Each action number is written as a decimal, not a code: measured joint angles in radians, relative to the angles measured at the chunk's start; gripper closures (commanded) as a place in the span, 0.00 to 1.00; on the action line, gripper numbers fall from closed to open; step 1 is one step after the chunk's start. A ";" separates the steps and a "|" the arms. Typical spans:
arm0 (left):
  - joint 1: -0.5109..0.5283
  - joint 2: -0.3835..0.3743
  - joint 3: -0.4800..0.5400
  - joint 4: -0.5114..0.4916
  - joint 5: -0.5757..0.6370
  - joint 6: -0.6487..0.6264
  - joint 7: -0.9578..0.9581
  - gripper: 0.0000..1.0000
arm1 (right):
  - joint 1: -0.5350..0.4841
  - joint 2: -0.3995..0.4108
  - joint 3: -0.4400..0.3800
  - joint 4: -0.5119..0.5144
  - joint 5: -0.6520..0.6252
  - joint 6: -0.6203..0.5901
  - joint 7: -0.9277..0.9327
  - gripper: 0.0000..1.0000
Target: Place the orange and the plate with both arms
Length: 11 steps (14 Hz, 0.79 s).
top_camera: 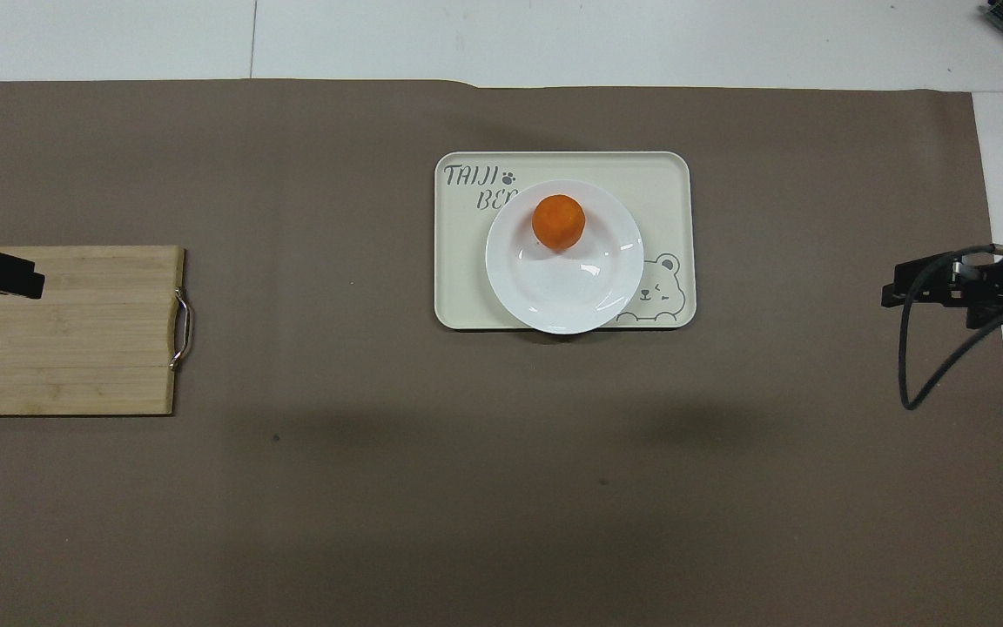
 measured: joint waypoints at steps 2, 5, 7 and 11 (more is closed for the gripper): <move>0.000 0.000 0.000 0.000 0.000 0.000 0.000 0.00 | 0.000 -0.017 0.005 0.040 -0.010 -0.066 -0.019 0.00; 0.000 0.000 0.000 0.000 0.000 0.000 0.000 0.00 | 0.008 -0.021 0.010 0.139 -0.060 -0.126 -0.022 0.00; 0.000 0.000 0.000 0.000 0.000 0.000 0.000 0.00 | 0.009 -0.022 0.014 0.186 -0.071 -0.144 -0.029 0.00; 0.000 0.000 0.000 0.000 0.000 0.000 0.000 0.00 | 0.010 -0.021 0.020 0.195 -0.081 -0.153 -0.078 0.00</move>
